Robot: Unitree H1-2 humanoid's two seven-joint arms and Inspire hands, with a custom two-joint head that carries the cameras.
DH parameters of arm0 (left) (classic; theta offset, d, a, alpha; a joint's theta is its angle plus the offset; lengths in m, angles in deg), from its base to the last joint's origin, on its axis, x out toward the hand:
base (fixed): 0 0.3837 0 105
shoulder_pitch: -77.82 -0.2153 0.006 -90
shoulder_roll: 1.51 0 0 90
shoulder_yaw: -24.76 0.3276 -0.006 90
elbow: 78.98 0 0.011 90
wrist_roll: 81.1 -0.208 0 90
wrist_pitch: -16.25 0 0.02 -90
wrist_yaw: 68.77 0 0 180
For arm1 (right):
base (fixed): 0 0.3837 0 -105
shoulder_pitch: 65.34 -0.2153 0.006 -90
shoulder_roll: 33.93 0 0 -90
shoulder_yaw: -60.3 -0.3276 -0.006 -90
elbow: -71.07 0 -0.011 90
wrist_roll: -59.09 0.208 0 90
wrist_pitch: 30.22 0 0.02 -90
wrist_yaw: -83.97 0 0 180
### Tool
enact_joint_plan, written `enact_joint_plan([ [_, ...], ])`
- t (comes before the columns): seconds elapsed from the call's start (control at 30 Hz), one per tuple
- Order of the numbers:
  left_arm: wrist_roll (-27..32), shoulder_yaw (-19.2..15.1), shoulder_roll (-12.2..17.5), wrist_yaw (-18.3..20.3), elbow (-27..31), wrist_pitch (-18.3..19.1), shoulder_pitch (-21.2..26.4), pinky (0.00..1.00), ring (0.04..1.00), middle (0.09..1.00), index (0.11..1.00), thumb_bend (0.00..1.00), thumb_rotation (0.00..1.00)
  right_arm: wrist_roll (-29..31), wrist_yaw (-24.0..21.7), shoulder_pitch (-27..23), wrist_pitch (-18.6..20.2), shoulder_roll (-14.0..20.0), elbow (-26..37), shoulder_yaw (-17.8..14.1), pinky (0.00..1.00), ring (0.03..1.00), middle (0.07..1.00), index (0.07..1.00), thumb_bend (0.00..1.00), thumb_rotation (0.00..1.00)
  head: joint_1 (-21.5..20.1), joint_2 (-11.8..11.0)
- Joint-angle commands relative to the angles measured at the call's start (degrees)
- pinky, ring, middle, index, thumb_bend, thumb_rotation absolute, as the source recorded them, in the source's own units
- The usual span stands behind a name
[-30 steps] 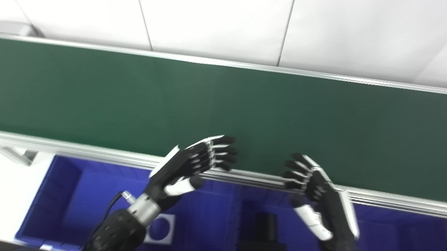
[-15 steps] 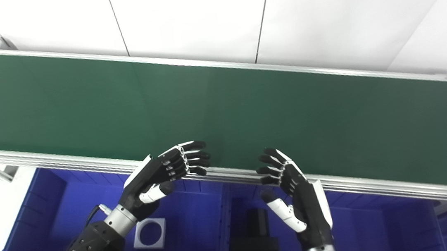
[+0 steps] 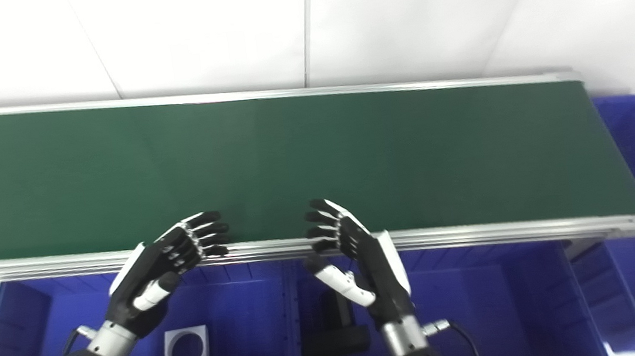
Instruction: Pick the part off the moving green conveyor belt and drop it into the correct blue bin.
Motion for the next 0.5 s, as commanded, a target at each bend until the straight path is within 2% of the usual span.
enact_joint_plan([
  [0.0, 1.4, -0.6, 0.6, 1.6, 0.3, -2.7, 1.3, 0.7, 0.745, 0.779, 0.807, 0.99, 0.64, 0.0, 1.0, -0.6, -2.7, -0.9, 0.5, 0.4, 0.61, 0.705, 0.784, 0.84, 0.67, 0.68, 0.1, 0.2],
  [0.47, 0.5, -0.7, 0.1, 1.5, 1.6, -2.4, 0.8, 0.69, 0.736, 0.773, 0.802, 1.0, 0.62, 0.7, 1.4, 0.0, -3.1, -0.3, 1.3, 0.4, 0.61, 0.703, 0.786, 0.838, 0.67, 0.68, 3.0, 0.4],
])
